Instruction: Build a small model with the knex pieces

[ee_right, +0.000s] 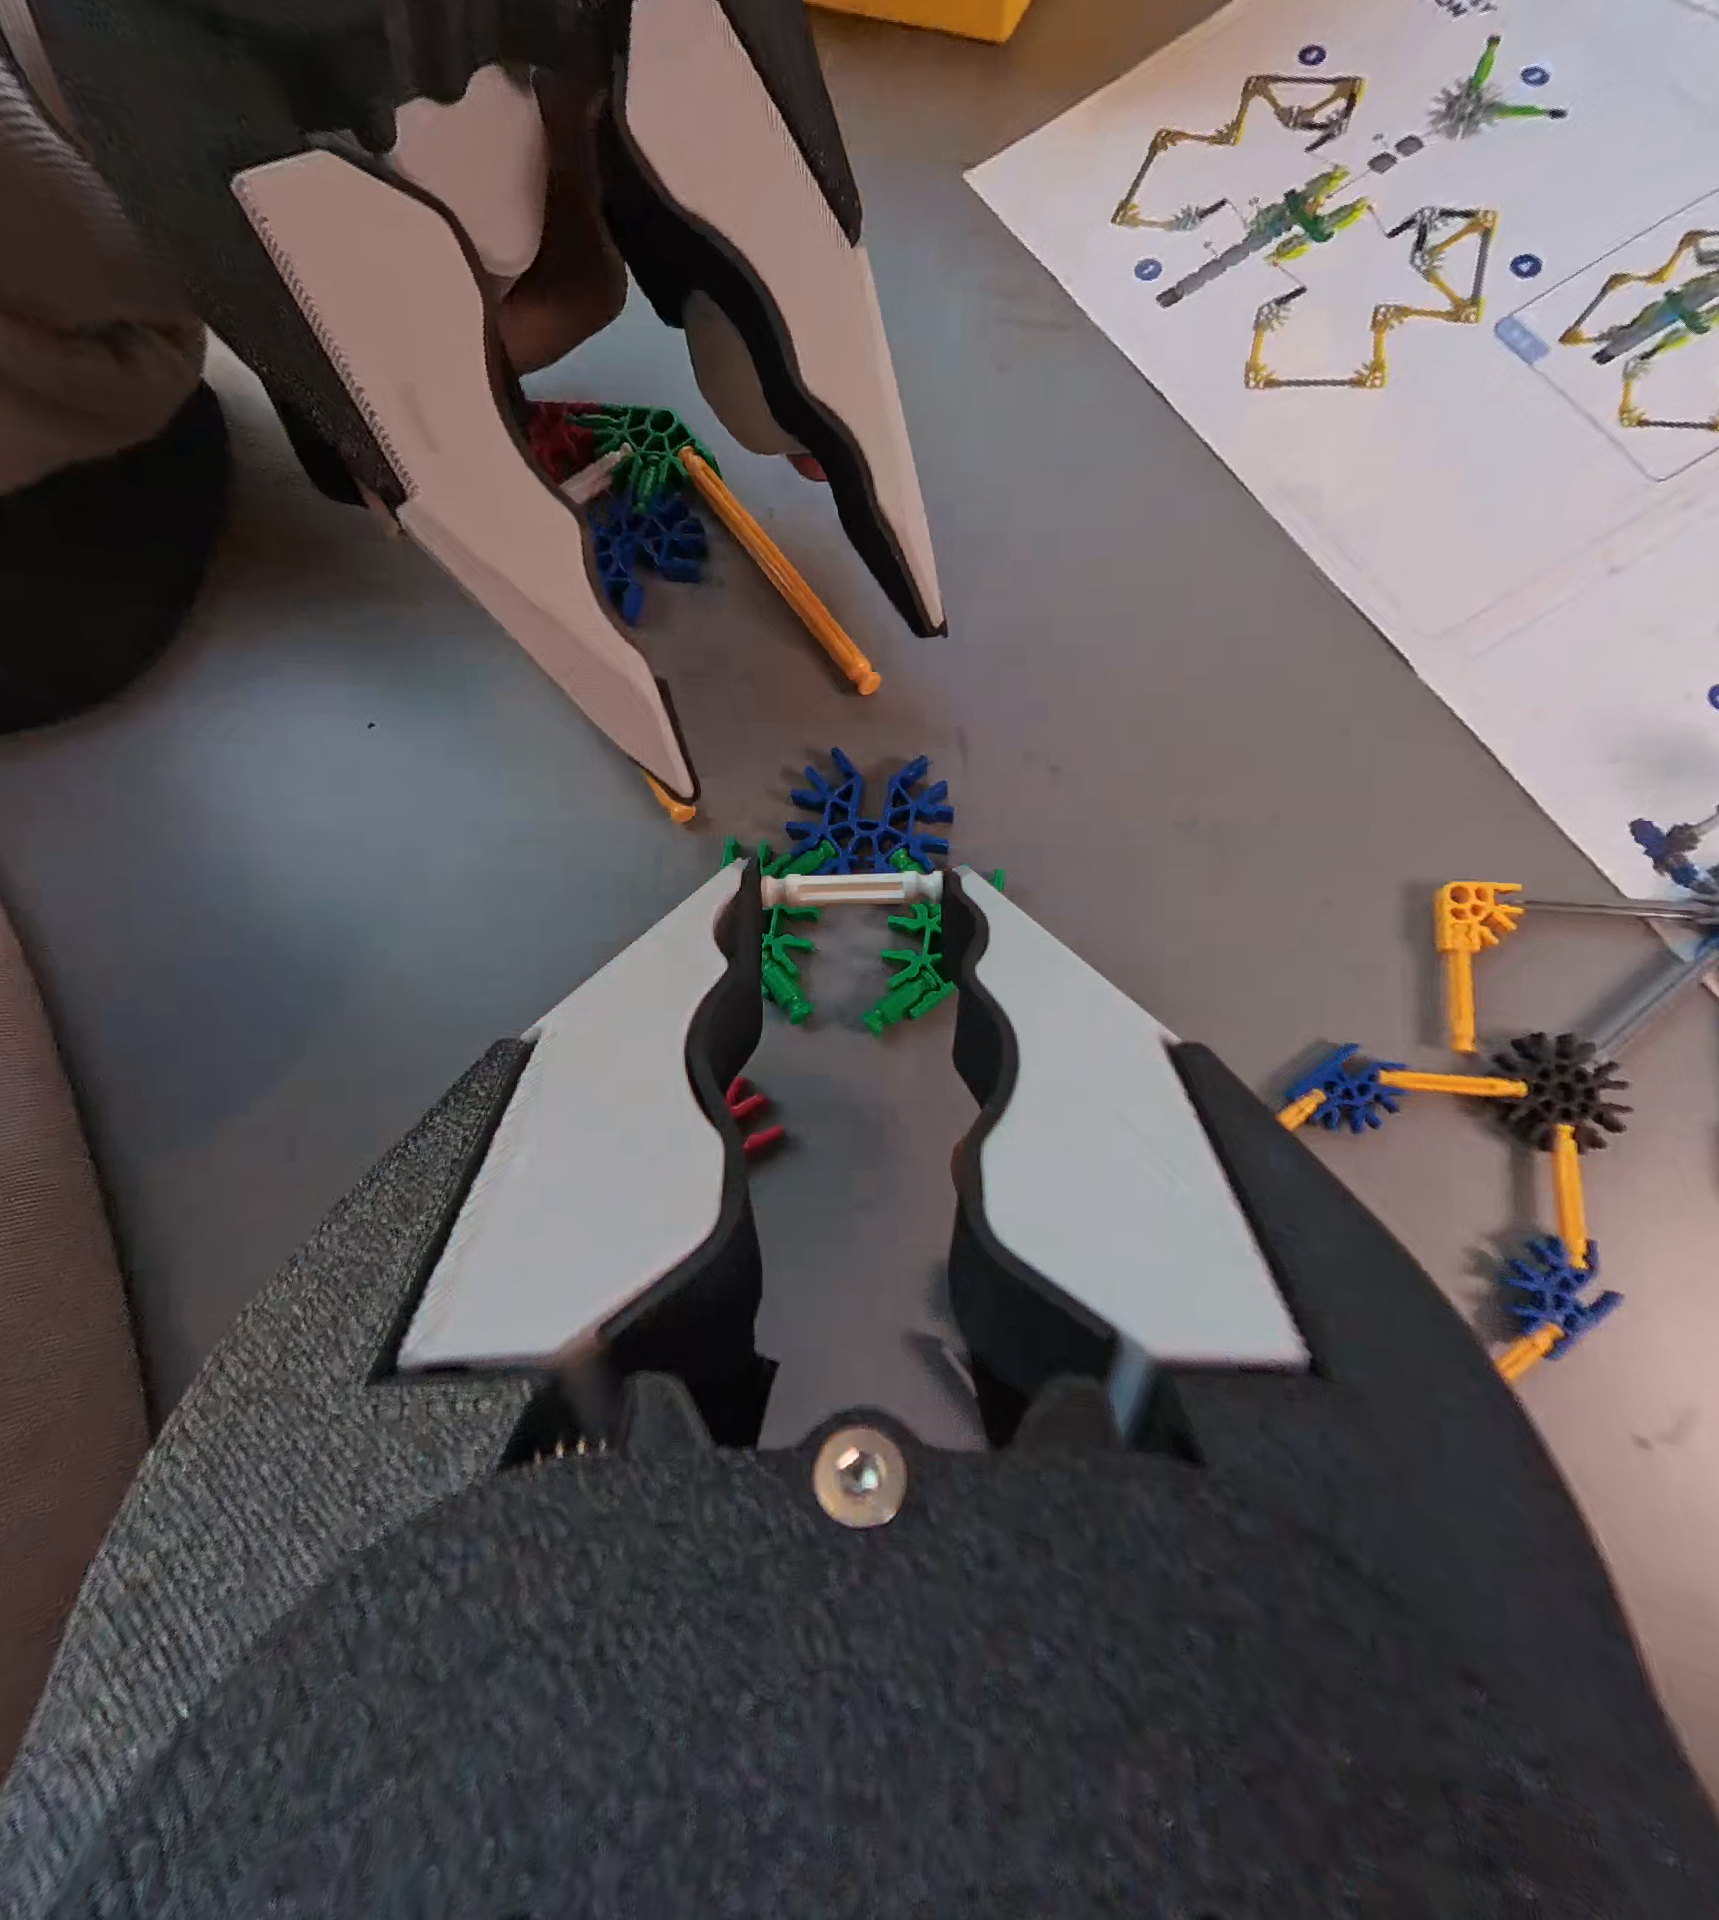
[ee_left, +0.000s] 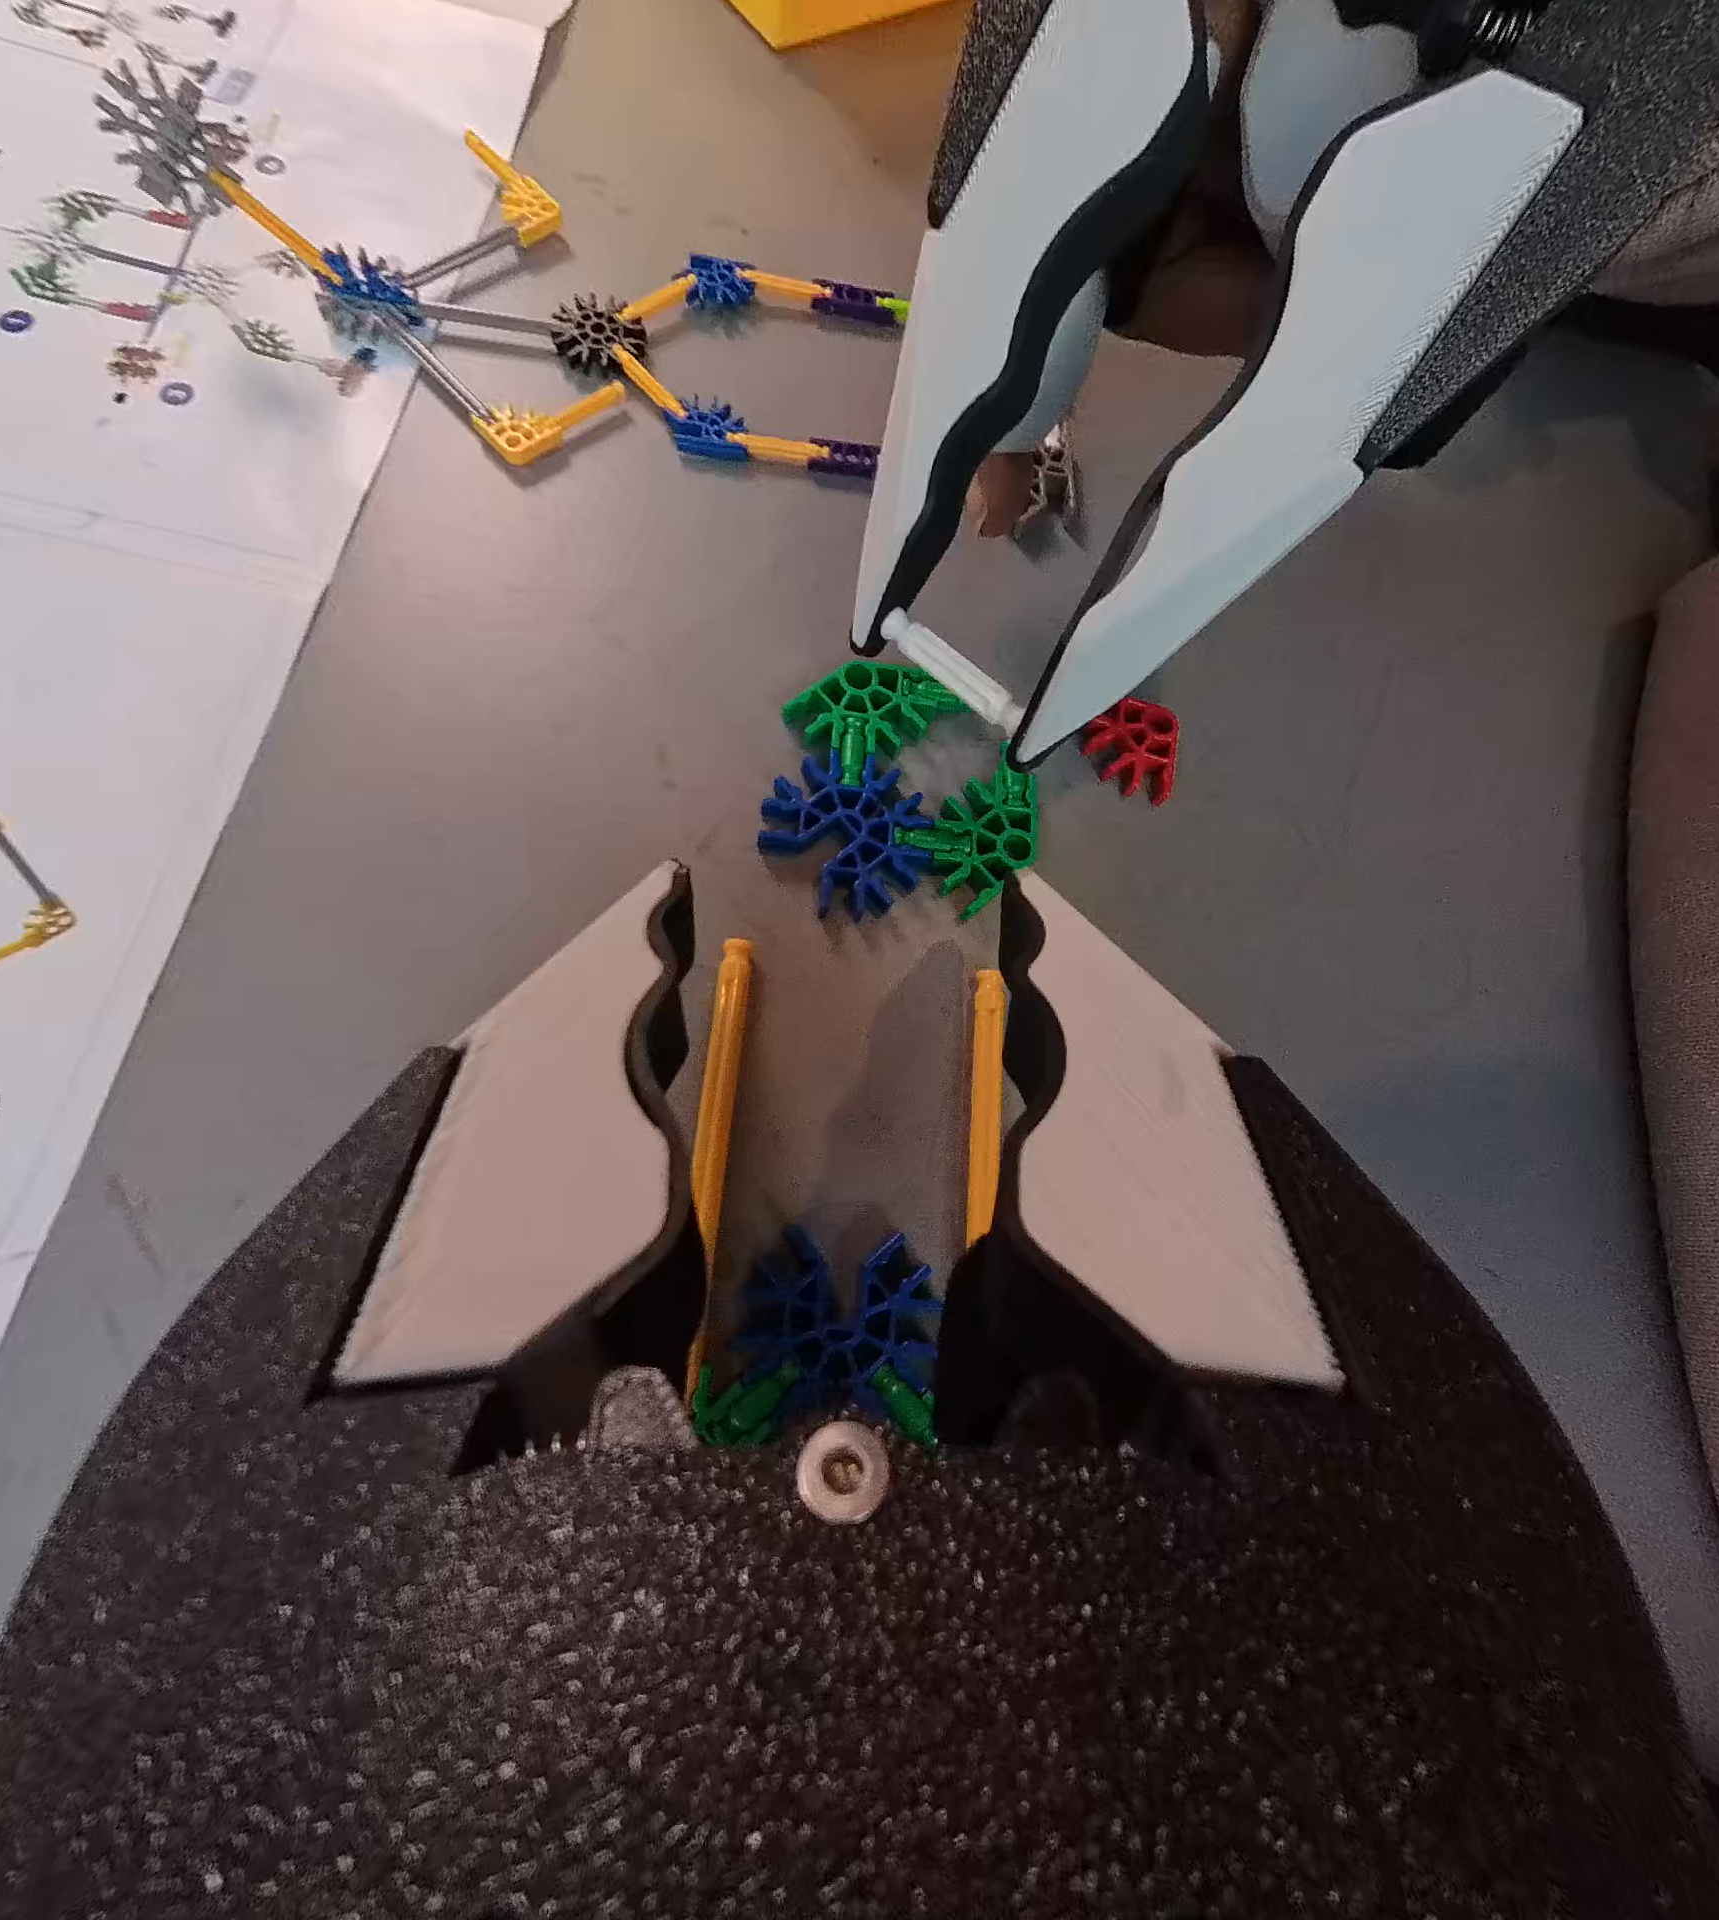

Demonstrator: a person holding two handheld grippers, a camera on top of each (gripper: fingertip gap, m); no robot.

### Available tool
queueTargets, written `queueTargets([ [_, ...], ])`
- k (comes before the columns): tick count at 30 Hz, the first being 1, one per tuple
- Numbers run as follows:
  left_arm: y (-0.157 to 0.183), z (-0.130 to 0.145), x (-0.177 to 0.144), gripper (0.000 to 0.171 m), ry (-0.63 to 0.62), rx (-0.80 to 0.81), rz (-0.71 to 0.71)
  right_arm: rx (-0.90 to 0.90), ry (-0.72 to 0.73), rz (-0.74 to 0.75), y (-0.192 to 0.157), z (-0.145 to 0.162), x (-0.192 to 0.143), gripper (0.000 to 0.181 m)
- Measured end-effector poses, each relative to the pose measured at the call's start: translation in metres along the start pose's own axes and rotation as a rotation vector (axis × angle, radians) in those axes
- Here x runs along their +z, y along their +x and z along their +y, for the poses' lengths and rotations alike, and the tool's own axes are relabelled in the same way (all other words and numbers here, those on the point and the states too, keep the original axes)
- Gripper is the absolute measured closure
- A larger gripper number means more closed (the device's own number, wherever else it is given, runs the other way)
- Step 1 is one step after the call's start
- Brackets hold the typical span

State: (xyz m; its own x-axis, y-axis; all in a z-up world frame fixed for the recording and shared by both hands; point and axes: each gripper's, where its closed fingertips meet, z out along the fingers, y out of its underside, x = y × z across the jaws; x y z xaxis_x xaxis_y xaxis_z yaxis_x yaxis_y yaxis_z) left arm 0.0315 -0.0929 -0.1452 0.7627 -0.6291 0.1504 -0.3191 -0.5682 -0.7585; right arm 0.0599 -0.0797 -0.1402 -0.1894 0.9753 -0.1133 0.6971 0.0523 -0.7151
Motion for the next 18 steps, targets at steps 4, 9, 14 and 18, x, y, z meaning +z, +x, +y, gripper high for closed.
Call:
queueTargets([
  [4,0.002,0.013,0.015,0.114,-0.092,0.053,-0.013,-0.034,-0.056,0.054,-0.004,0.006,0.003,0.149],
  [9,0.010,0.012,0.020,0.125,-0.110,0.060,0.003,-0.033,-0.091,0.079,-0.001,0.013,0.005,0.149],
  [14,0.020,0.013,0.020,0.128,-0.115,0.060,0.027,-0.040,-0.116,0.075,0.001,0.018,0.007,0.148],
  [18,0.025,0.014,0.021,0.131,-0.120,0.071,0.036,-0.037,-0.120,0.076,0.003,0.020,0.009,0.149],
])
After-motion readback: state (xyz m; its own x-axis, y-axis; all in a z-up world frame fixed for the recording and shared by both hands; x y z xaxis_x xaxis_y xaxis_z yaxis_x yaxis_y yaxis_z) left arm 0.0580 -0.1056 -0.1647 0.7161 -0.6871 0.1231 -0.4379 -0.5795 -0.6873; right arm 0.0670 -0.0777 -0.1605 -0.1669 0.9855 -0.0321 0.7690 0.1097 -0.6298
